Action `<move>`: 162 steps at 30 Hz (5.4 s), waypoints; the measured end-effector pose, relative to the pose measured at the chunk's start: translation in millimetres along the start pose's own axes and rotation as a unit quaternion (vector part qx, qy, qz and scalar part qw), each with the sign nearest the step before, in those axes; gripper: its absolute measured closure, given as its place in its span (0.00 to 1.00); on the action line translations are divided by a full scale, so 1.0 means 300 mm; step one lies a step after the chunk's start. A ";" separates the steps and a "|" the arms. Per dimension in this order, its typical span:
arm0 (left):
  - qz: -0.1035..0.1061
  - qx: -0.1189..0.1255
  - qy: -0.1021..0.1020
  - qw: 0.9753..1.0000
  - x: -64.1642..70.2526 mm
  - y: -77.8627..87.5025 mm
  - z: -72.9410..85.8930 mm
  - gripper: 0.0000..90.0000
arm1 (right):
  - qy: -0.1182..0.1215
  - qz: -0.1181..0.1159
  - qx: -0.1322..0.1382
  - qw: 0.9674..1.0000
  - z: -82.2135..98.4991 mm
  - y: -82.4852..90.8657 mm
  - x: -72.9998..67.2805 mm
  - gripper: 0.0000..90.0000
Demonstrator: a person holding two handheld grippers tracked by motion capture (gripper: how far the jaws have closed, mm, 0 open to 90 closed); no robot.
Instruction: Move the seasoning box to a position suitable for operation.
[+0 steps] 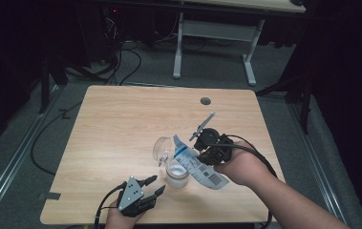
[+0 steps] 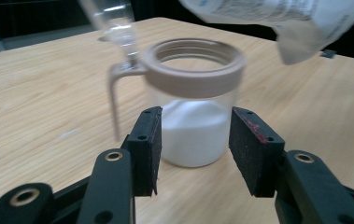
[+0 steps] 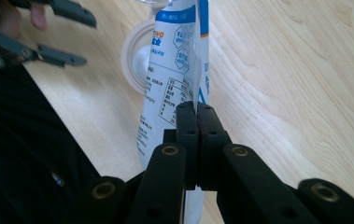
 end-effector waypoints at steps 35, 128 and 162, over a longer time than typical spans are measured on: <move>-0.011 0.004 0.018 1.000 -0.057 0.018 0.003 0.61 | -0.068 0.026 -0.020 0.997 0.132 -0.114 0.175 1.00; -0.120 0.013 0.094 0.988 -0.302 0.112 0.004 0.60 | -0.196 0.182 0.318 0.910 0.425 -0.213 0.197 1.00; -0.159 0.012 0.064 0.985 -0.279 0.133 0.015 0.60 | -0.227 0.229 0.398 0.859 0.534 -0.276 0.294 1.00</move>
Point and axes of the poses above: each handheld gripper's, and its own axes: y roughly backward along the jaws, z roughly out of its underside, x roughly to its right, the point moved 6 cm from there along -y, roughly forward along the jaws, and after that the axes turned 13 degrees about y, right-handed, at the moved point
